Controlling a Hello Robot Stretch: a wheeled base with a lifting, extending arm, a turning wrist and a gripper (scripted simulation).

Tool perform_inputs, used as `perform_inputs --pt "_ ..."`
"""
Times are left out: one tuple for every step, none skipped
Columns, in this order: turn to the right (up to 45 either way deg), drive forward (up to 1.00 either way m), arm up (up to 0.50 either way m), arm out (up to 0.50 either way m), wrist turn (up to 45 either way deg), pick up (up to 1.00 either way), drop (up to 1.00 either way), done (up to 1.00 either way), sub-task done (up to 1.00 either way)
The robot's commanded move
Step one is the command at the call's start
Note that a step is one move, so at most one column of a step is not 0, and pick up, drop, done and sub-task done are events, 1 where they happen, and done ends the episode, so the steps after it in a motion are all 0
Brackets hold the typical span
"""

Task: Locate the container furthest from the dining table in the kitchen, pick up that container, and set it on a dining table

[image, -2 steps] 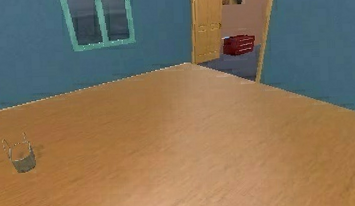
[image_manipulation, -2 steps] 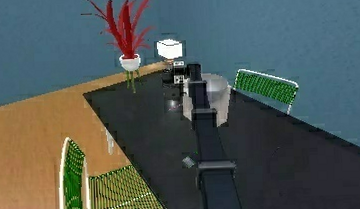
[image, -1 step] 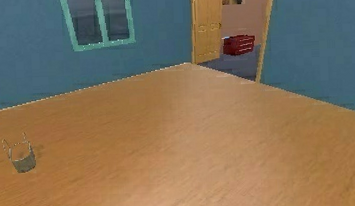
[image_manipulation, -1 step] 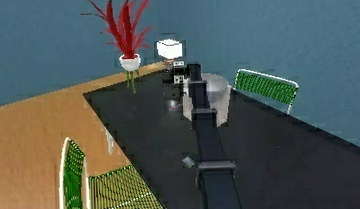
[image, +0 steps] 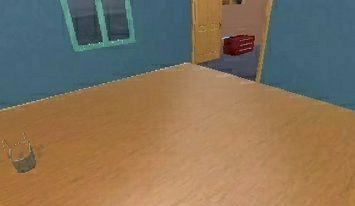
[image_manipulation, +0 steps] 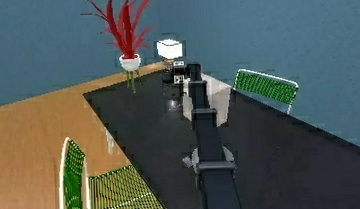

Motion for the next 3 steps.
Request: perform_inputs --pt "0.0 0.0 0.1 0.0 0.0 0.0 0.0 0.0 0.0" --pt "0.0 0.0 0.0 -0.08 0.0 0.0 0.0 0.0 0.0" --pt "0.0 0.0 0.0 0.0 0.0 0.0 0.0 1.0 0.0"
